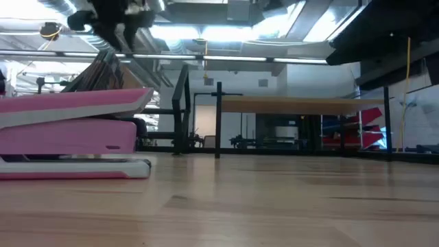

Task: Stock shelves
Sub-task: Remove the brown book from the book holder

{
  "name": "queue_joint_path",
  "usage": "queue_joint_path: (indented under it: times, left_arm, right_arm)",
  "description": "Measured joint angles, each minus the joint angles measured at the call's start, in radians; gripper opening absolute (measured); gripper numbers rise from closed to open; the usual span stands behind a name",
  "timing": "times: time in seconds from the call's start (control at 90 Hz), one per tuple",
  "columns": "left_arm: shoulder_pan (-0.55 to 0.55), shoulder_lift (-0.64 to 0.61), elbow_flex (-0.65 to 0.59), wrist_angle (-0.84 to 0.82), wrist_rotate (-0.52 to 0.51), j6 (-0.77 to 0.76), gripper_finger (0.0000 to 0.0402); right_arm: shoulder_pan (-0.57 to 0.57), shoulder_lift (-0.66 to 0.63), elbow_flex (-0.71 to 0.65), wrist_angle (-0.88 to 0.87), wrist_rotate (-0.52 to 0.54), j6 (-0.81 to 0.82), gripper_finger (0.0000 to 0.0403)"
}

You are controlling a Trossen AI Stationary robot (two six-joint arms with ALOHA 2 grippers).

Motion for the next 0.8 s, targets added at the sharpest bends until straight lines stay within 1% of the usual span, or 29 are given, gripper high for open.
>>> queue_joint_path:
  times: [0.156,0.367,0.533,0.689,0.8]
  left_arm:
    - [0.128,0.000,0.029,0.006,0.010,0.061,0.0126]
    - [0.247,0.000,0.031,-0.001,0.091,0.105,0.0133]
    - [0.286,0.001,0.030,-0.001,0.139,0.173,0.0172]
    - [0.302,0.001,-0.002,-0.007,0.134,0.181,0.0206]
    - [0.312,0.001,-0.041,-0.001,0.127,0.183,0.0214]
  right_arm:
    - [0.000,0.000,0.000,0.000,0.006,0.000,0.0195]
    - [0.000,0.000,0.000,0.000,0.008,-0.002,0.0195]
    - [0.000,0.000,0.000,-0.001,0.008,-0.007,0.0195]
    - [0.000,0.000,0.000,0.000,0.017,-0.021,0.0195]
    - [0.000,0.000,0.000,-0.001,0.018,-0.025,0.0195]
